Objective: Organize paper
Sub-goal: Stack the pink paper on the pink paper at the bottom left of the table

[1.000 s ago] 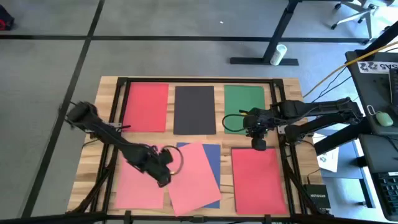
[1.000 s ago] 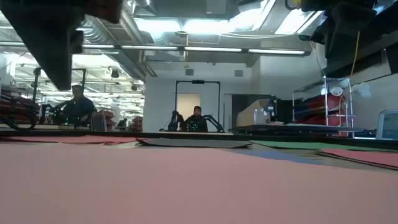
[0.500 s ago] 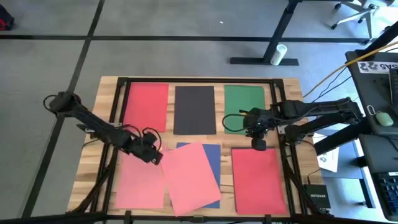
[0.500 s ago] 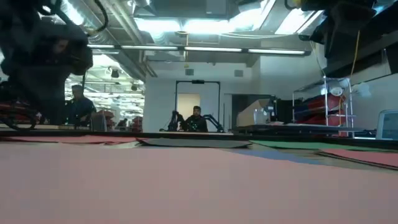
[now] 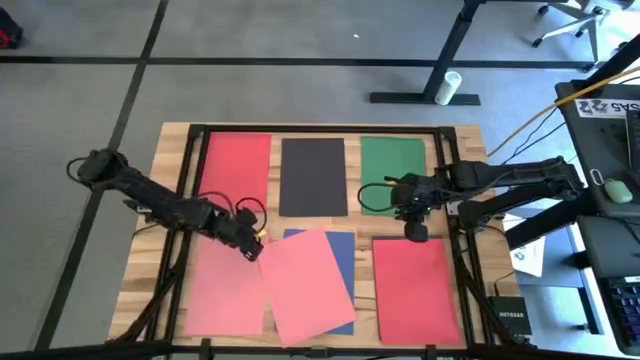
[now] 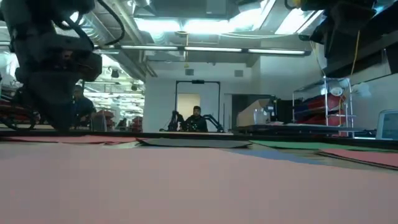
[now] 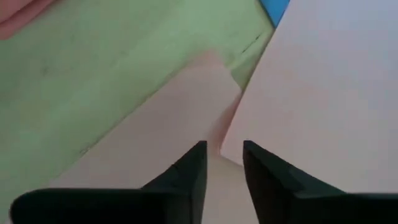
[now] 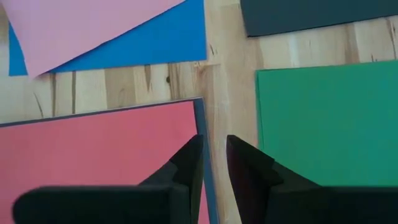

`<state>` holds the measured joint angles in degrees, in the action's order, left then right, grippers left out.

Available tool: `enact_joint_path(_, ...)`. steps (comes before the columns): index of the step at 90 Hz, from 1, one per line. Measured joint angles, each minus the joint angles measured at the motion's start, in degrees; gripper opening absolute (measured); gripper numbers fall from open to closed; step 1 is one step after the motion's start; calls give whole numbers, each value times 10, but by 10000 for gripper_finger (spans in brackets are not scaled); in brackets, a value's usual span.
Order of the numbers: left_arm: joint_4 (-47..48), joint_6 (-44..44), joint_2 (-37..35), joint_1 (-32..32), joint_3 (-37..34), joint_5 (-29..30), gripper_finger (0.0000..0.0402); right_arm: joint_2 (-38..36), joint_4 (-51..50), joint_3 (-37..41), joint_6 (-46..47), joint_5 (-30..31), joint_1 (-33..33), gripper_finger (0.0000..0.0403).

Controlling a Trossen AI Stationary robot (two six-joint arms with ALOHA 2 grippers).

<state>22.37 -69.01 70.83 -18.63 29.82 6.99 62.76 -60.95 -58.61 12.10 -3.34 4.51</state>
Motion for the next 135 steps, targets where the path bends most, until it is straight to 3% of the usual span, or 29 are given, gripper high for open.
enact_joint_path(23,-84,-2,0,23,-38,-29,110,0,0,0,0,-2,0,60)
enact_joint_path(135,-105,0,28,26,-41,-70,96,0,0,0,-4,-2,0,60)
